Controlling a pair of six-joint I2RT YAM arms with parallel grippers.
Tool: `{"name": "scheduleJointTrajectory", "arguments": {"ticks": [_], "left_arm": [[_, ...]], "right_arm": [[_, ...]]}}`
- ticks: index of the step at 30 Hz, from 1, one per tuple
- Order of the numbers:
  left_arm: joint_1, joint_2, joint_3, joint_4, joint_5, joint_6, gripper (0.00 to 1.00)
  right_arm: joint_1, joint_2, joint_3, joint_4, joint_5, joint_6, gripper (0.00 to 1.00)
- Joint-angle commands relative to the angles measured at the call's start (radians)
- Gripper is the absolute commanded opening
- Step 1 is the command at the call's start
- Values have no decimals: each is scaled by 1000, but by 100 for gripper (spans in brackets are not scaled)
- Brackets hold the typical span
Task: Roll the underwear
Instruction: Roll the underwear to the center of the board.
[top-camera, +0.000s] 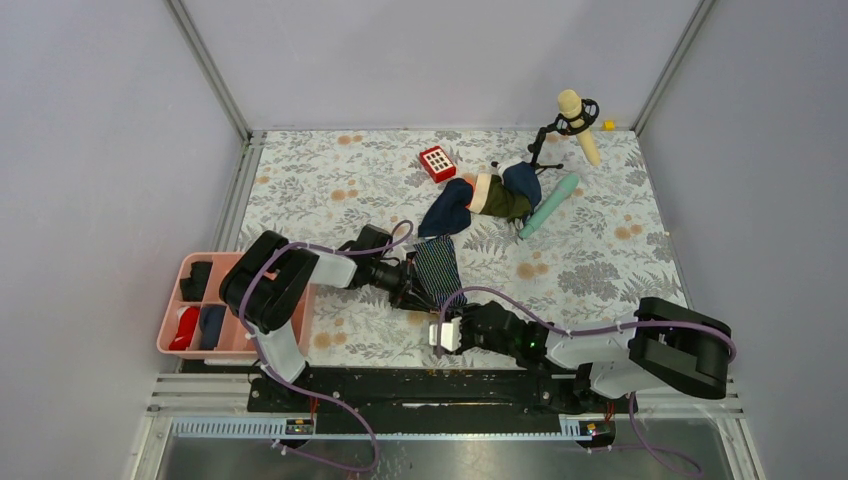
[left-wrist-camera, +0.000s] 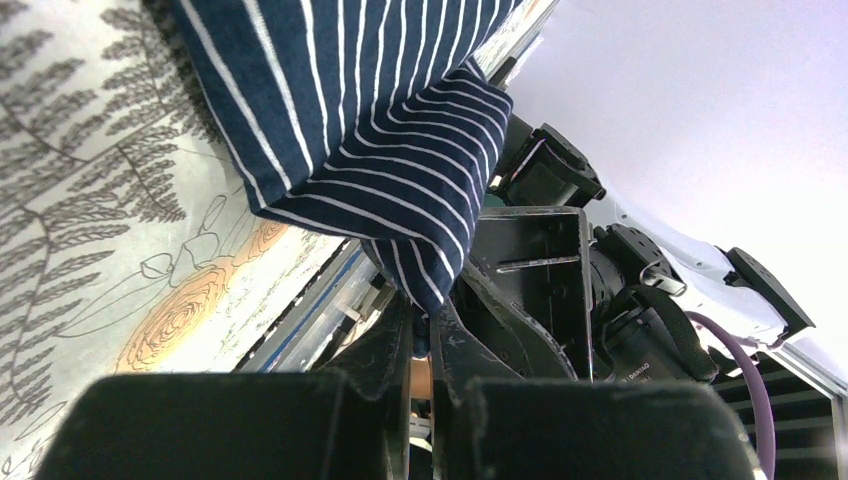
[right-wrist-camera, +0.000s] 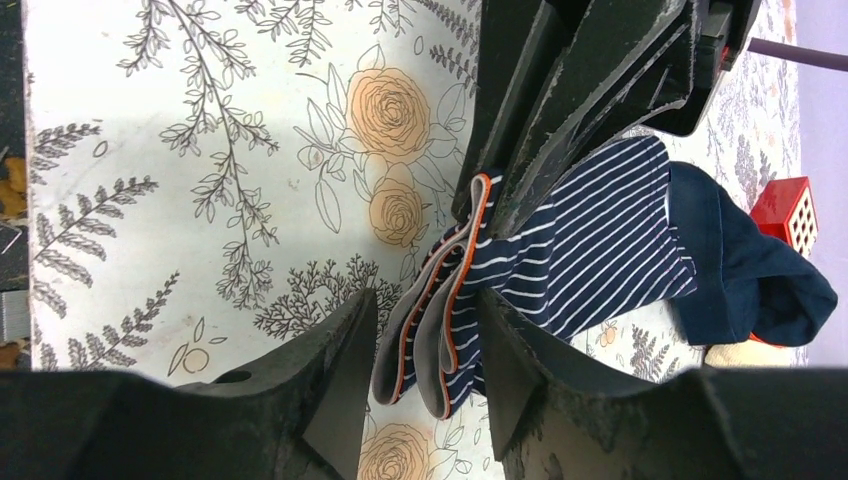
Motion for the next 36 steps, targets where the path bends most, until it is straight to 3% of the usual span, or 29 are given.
{"name": "scheduleJointTrajectory", "arguments": {"ticks": [1, 6, 11, 15, 16, 18, 20, 23, 26, 30, 36], "left_arm": [[6, -45, 12, 24, 48, -6, 0], [6, -63, -4, 28, 46, -8, 0], [11, -57, 3, 15, 43, 5, 0], [24, -58, 21, -99, -25, 98, 0], [36, -59, 21, -120, -44, 118, 7], [55, -75, 8, -127, -86, 146, 34], [74, -105, -1, -165, -131, 184, 57], [84, -191, -1, -236, -226, 309, 75], [84, -367, -69, -221, -367, 422, 78], [20, -687, -262, -2, -602, 534, 79], [-213, -936, -350, 45, -687, 812, 76]], "right_arm": [[9, 32, 55, 8, 47, 36, 48], [10, 88, 91, 20, 91, 26, 47], [10, 76, 90, 5, 112, 10, 23], [8, 23, 100, -113, 76, -11, 11], [7, 9, 106, -150, 51, -15, 7], [5, -17, 126, -232, 0, -5, 0], [5, -46, 143, -308, -60, 0, 0], [-5, -95, 180, -447, -171, 5, 0], [-26, -132, 234, -587, -303, 5, 0], [-90, -126, 335, -804, -483, 32, 0], [-211, -2, 484, -1056, -696, 10, 0]]}}
